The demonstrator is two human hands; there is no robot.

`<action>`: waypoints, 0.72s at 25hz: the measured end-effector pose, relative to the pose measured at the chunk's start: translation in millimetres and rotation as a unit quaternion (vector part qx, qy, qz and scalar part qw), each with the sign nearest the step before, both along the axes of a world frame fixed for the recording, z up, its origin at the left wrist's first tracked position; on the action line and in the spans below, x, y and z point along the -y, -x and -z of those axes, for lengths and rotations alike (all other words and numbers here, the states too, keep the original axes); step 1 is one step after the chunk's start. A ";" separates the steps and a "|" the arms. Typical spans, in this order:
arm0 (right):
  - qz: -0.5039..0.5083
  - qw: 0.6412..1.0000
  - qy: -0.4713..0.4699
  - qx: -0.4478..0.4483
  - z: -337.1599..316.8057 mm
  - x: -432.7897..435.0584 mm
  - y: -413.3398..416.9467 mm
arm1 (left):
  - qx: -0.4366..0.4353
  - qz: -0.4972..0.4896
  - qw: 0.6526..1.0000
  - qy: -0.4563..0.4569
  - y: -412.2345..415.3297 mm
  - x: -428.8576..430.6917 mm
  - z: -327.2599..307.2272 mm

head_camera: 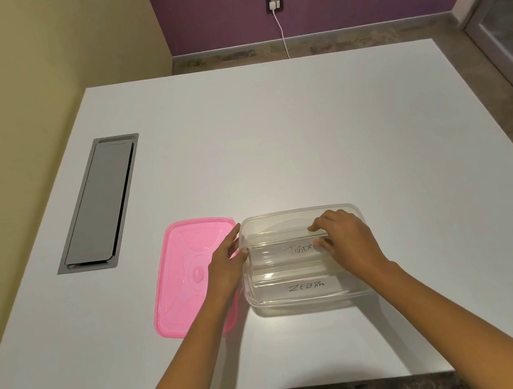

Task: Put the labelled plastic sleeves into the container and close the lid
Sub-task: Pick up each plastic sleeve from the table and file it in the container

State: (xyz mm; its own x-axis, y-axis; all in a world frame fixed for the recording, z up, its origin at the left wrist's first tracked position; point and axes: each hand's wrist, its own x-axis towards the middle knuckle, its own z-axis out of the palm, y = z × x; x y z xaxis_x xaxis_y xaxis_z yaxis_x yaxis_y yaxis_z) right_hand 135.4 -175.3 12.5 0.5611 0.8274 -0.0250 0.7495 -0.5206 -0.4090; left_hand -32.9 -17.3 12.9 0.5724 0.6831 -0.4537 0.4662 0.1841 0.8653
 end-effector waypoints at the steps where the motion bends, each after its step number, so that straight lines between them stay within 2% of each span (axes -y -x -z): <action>1: 0.000 1.000 -0.001 -0.002 -0.3 -0.2 -0.2 | -0.001 0.003 1.000 -0.001 0.3 -0.1 -0.6; 4: -0.010 1.000 -0.022 0.015 -1.9 4.3 2.5 | -0.001 -0.011 0.999 -0.043 7.1 3.0 1.7; 7: -0.010 0.998 -0.062 0.020 -5.9 12.9 10.5 | -0.046 -0.047 0.987 -0.144 25.4 10.3 10.6; 9: -0.001 0.996 -0.088 0.002 -7.9 18.3 21.5 | -0.106 -0.023 0.974 -0.199 43.3 17.5 23.0; 12: -0.023 0.993 -0.111 -0.037 -6.8 24.2 47.8 | -0.184 0.042 0.954 -0.235 70.3 30.3 37.9; 15: -0.066 0.991 -0.092 -0.073 0.1 29.4 73.2 | -0.268 0.101 0.907 -0.309 87.3 39.0 45.0; 18: -0.076 0.991 -0.086 -0.073 4.3 31.1 81.1 | -0.311 0.145 0.866 -0.364 93.9 40.0 46.7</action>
